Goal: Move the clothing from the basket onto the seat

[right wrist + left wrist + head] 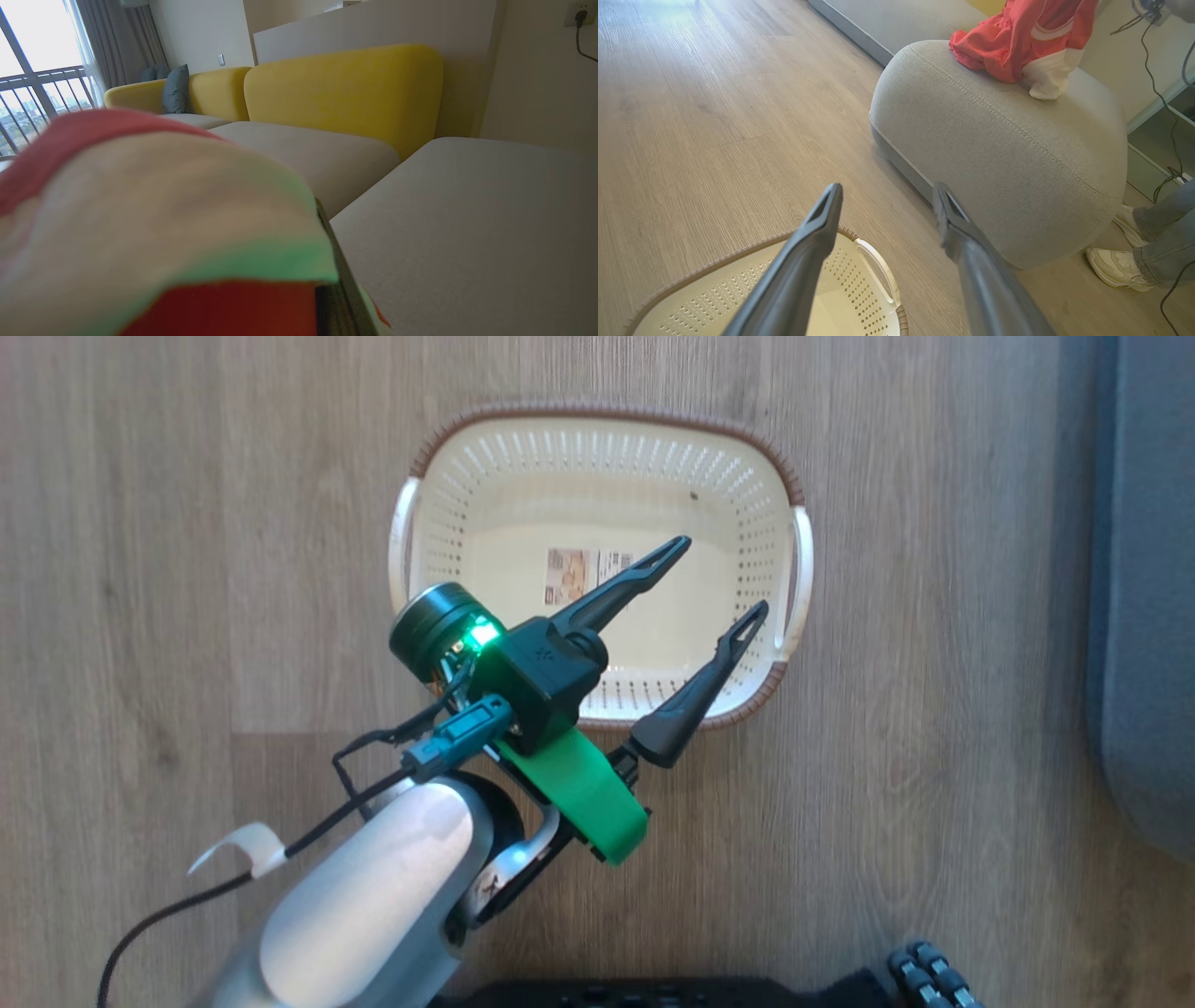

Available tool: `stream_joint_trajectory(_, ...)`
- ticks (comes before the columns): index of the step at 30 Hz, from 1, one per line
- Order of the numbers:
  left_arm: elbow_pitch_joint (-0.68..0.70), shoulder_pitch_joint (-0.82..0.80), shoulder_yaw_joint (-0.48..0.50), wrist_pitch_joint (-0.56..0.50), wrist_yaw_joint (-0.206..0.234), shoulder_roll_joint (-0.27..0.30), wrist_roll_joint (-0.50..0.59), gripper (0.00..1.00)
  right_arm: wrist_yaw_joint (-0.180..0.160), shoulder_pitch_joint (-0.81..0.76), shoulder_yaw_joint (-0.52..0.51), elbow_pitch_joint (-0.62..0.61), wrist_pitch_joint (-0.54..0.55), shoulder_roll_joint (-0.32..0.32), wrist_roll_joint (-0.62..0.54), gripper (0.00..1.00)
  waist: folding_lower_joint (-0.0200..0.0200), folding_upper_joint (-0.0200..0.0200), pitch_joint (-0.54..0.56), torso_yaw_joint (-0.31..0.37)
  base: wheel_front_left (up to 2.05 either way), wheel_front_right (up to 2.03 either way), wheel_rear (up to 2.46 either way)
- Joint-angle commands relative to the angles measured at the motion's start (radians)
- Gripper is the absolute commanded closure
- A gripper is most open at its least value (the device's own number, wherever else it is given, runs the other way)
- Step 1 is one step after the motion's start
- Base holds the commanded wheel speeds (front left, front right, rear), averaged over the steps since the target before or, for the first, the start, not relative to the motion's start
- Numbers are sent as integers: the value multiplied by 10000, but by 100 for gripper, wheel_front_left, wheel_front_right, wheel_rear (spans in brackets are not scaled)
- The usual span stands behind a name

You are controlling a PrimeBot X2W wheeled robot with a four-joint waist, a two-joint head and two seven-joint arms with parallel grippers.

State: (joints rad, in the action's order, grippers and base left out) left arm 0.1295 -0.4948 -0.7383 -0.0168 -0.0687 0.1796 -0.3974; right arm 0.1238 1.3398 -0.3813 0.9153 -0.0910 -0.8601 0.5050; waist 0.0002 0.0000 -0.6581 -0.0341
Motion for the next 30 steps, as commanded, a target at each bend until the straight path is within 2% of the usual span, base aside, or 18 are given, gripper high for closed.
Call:
stream_joint_trajectory(1,482,-212,197,-78,76,180,115,0,69,-609,-488,166,-316,-326,-321,100,-2,0,-414,116,0,0,0)
stream_joint_trajectory(3,608,-179,242,-172,184,232,126,0,69,-1058,-1188,1043,-788,-179,-779,100,-2,0,-575,268,0,0,0)
stream_joint_trajectory(4,608,-179,242,-172,184,232,126,0,69,-1058,-1188,1043,-788,-179,-779,100,-2,0,-575,268,0,0,0)
stream_joint_trajectory(5,664,-50,277,-218,300,284,105,0,69,-1408,-1807,1911,-1203,20,-1309,100,-2,0,-587,405,0,0,0)
stream_joint_trajectory(6,681,24,267,-240,342,309,101,0,69,-1518,-2058,2244,-1341,124,-1542,100,-2,0,-583,449,0,0,0)
stream_joint_trajectory(8,703,83,252,-260,378,329,104,0,69,-1577,-2277,2502,-1444,215,-1749,100,-2,0,-595,487,0,0,0)
stream_joint_trajectory(9,727,121,238,-278,406,342,106,0,69,-1584,-2477,2680,-1523,294,-1930,83,-2,0,-615,518,0,0,0)
stream_joint_trajectory(10,748,140,227,-292,424,349,105,0,69,-1555,-2629,2791,-1577,379,-2101,35,-2,0,-624,543,0,0,0)
stream_joint_trajectory(11,762,147,222,-302,431,354,94,0,69,-1529,-2754,2890,-1610,458,-2271,0,-2,0,-607,567,0,0,0)
stream_joint_trajectory(15,759,119,337,-253,464,399,-16,0,69,-1459,-3151,3086,-1678,580,-3164,0,-2,0,-296,788,0,0,0)
stream_joint_trajectory(21,707,34,492,-194,500,434,-143,0,69,-1422,-3063,3154,-1677,887,-4071,0,-2,0,67,1372,0,0,0)
stream_joint_trajectory(27,448,213,570,-64,534,491,-332,0,69,-2034,-2672,2986,-1679,1538,-4408,0,-2,0,886,2019,0,0,0)
stream_joint_trajectory(30,310,380,698,67,590,535,-492,0,69,-2536,-2094,2553,-1691,1905,-4476,0,-2,0,1410,2208,0,0,0)
